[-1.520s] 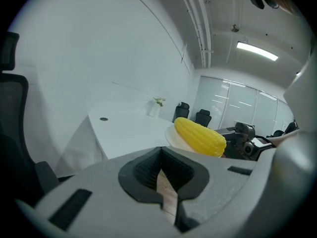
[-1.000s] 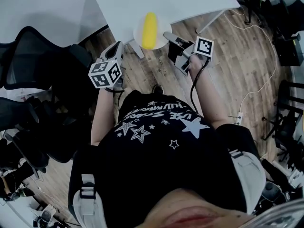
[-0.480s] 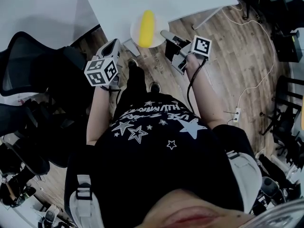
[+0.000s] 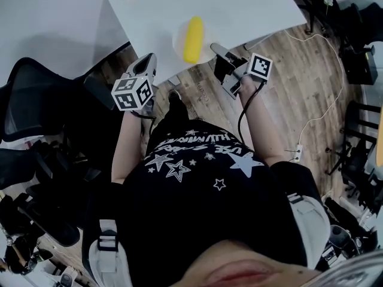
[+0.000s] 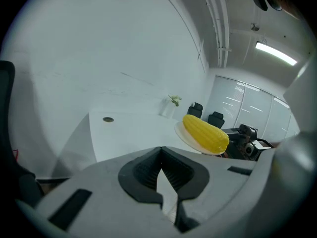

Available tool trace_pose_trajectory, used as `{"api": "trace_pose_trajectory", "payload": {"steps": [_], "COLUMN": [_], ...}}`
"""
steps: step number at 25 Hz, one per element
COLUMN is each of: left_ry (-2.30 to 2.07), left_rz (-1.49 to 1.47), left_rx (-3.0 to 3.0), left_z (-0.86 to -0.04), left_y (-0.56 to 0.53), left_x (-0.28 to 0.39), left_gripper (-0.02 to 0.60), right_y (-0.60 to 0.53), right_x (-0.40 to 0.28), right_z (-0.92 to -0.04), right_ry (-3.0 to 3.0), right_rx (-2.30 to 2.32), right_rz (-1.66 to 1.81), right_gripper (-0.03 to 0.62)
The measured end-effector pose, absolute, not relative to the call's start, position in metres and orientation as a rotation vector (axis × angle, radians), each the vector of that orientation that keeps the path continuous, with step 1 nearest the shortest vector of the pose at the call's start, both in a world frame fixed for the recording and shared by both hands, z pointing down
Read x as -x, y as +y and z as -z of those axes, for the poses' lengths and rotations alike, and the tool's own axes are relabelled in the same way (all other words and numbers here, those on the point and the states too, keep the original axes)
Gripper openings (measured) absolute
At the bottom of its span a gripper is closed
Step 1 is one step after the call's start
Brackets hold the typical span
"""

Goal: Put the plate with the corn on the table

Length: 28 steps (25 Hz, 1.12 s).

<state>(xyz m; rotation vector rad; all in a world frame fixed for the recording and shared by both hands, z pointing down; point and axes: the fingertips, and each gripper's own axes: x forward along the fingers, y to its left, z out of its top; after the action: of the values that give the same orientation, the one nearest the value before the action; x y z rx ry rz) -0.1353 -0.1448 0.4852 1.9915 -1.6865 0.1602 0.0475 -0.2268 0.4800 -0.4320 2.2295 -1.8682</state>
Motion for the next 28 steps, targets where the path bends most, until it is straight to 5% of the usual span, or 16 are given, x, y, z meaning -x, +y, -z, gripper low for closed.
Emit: {"api": "trace_pose_trajectory", "payload": {"steps": [12,28], "left_ry": [-1.658,-1.691], "left_rz": [-0.119,-0.097], "left_rx": [-2.021,-1.970], "left_z": [-0.497,-0.491], "left_y": [-0.225,-0.269], "left_x": [0.213,0.234], "left_gripper": [0.006,0.006], "right_y": [-0.311,-0.364], "right_x": [0.032,0.065], "right_z": [-0.485,-0.500], "right_ry": [2.243,2.256], "right_rx": [0.496,0.449], "right_rz": [1.841,1.939], "right_gripper": [0.047,0.046]}}
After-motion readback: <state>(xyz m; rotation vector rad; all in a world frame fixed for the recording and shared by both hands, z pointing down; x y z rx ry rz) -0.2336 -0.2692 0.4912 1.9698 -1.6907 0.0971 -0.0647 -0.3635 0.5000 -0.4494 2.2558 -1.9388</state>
